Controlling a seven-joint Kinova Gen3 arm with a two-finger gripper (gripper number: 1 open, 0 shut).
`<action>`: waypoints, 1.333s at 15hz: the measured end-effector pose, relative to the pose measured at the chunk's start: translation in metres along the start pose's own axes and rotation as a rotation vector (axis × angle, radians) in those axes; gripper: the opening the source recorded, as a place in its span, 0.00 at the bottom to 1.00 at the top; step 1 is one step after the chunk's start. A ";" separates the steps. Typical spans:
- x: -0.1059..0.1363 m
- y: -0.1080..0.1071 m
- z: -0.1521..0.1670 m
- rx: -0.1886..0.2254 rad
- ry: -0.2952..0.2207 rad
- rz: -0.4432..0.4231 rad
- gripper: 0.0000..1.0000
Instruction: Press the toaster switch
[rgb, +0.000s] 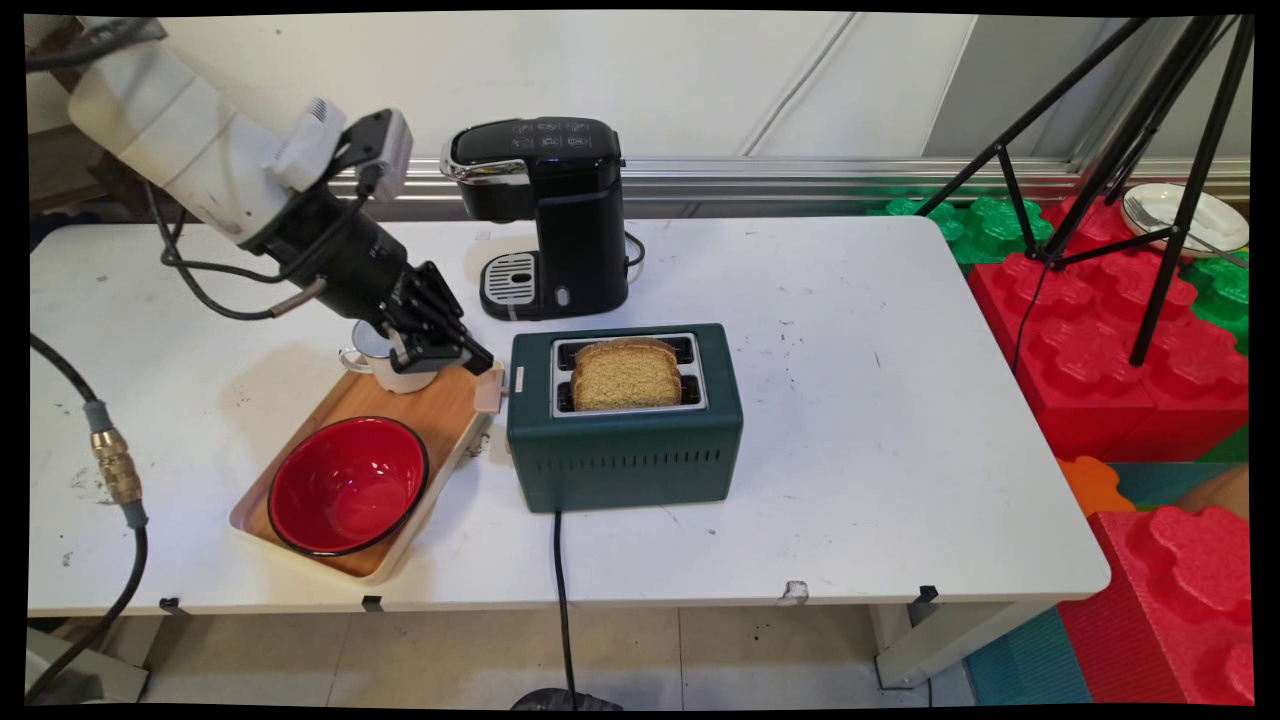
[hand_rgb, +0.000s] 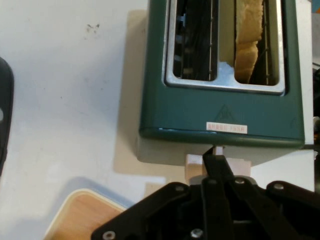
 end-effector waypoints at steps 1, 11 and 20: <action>0.001 0.000 0.004 -0.001 -0.004 -0.001 0.00; 0.000 -0.003 0.038 -0.011 -0.036 -0.015 0.00; -0.011 -0.006 0.055 -0.020 -0.063 -0.019 0.00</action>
